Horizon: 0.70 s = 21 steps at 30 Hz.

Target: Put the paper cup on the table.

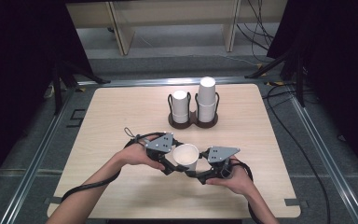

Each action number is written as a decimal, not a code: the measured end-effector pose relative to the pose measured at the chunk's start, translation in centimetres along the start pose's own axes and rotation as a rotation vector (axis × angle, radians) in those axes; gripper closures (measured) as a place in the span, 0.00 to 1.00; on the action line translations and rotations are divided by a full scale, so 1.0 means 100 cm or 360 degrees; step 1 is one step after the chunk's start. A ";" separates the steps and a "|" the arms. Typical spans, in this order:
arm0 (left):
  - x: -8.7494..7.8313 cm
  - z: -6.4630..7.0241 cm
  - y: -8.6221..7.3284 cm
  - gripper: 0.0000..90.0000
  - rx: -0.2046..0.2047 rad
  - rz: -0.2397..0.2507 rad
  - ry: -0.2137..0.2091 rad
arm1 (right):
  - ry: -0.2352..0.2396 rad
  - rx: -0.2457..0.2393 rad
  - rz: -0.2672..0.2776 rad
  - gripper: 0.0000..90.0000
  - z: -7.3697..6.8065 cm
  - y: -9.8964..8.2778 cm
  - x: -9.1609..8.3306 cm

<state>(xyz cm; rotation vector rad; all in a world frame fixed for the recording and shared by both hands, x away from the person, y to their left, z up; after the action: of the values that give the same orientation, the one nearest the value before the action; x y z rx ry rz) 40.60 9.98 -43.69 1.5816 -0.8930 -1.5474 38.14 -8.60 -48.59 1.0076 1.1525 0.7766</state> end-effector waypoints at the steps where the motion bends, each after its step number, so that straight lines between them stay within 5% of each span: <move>1: 0.000 0.000 0.000 0.27 -0.0002 0.0000 -0.0005 | -0.0008 -0.0013 0.0012 0.36 0.000 0.000 0.000; 5: 0.002 0.001 0.000 0.16 0.0006 -0.0019 0.0005 | -0.0015 -0.0023 0.0014 0.38 -0.001 -0.002 0.000; 7: 0.002 -0.001 -0.001 0.15 0.0011 -0.0024 0.0068 | -0.0040 -0.0045 -0.0001 0.38 -0.002 -0.003 -0.002; 9: 0.001 0.000 -0.003 0.13 -0.0051 0.0006 0.0106 | -0.0088 -0.0031 -0.0004 0.39 -0.003 -0.004 -0.007; 16: -0.023 0.002 -0.019 0.10 -0.0103 0.0029 0.0283 | -0.0355 -0.0002 0.0037 0.39 0.000 -0.010 -0.045; 21: -0.050 0.002 -0.044 0.09 -0.0207 0.0099 0.0511 | -0.0538 0.0045 0.0031 0.39 0.001 -0.023 -0.084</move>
<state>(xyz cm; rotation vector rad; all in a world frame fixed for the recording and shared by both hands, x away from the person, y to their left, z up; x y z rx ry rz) 40.19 16.46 -45.13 1.6321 -0.6440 -1.2365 36.14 -17.06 -47.67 1.1262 0.8647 0.5787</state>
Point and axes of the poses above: each handheld gripper's, and its own axes: x roughly forward along the jaws, y roughly out of its top, z roughly to its right, the point moved 3 cm from there along x, roughly forward along the jaws, and after that the axes turned 6 degrees about -x, right-handed, at the moved point
